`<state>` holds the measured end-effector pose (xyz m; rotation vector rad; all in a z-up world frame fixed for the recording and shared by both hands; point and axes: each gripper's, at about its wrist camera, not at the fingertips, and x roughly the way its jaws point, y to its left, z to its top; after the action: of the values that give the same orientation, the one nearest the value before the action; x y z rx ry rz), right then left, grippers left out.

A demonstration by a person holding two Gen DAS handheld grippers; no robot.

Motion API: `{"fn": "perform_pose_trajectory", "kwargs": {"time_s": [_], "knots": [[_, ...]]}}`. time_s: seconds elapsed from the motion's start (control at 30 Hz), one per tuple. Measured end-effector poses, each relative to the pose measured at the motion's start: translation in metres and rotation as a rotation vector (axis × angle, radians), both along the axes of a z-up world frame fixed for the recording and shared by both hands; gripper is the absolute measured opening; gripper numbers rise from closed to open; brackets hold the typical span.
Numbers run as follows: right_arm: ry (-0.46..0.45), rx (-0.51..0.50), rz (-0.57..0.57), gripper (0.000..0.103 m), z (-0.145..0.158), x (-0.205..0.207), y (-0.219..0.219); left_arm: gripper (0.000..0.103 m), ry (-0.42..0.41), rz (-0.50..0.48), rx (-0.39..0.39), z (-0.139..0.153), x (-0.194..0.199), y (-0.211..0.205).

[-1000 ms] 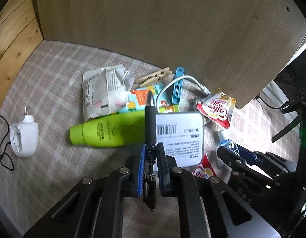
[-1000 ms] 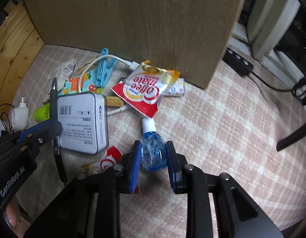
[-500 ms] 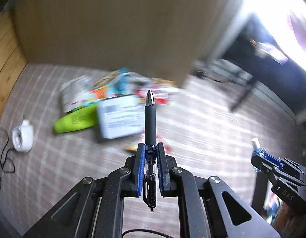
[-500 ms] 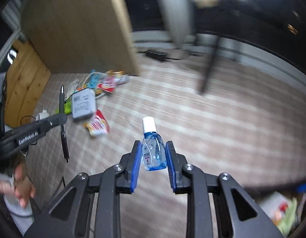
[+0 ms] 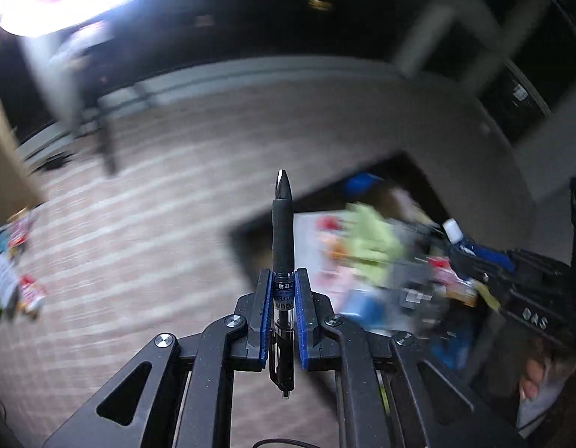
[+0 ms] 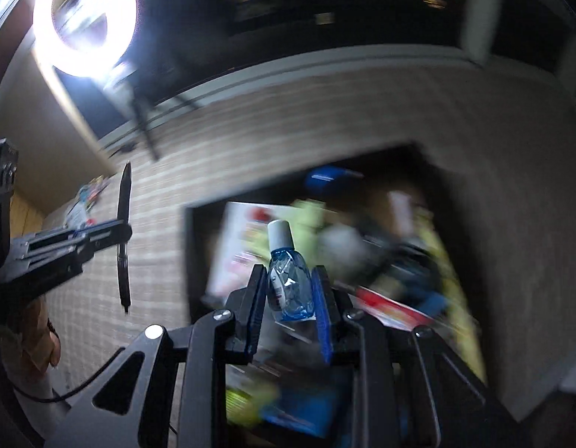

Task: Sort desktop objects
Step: 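Carry the pen and bottle into the black bin and release both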

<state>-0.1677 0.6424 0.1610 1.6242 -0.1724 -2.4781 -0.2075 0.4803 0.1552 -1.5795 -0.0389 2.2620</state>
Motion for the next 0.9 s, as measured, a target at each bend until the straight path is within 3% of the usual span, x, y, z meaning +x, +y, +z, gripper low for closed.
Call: {"fn": "perform_pose_trajectory", "kwargs": {"time_s": [0.17, 0.3, 0.6, 0.9], "knots": [[-0.043, -0.008, -0.124, 0.024, -0.01, 0.021, 0.069, 0.011, -0.012, -0.133, -0.018, -0.004, 0.016, 0.066], [-0.069, -0.02, -0.166, 0.024, -0.028, 0.031, 0.089, 0.011, -0.034, -0.183, -0.023, -0.01, 0.023, 0.097], [-0.089, -0.039, -0.189, 0.024, -0.045, 0.038, 0.1, 0.011, -0.03, -0.261, -0.029, -0.007, 0.036, 0.137], [-0.102, -0.041, -0.184, 0.024, -0.052, 0.035, 0.101, 0.011, -0.033, -0.28, -0.048, -0.014, 0.037, 0.15]]}}
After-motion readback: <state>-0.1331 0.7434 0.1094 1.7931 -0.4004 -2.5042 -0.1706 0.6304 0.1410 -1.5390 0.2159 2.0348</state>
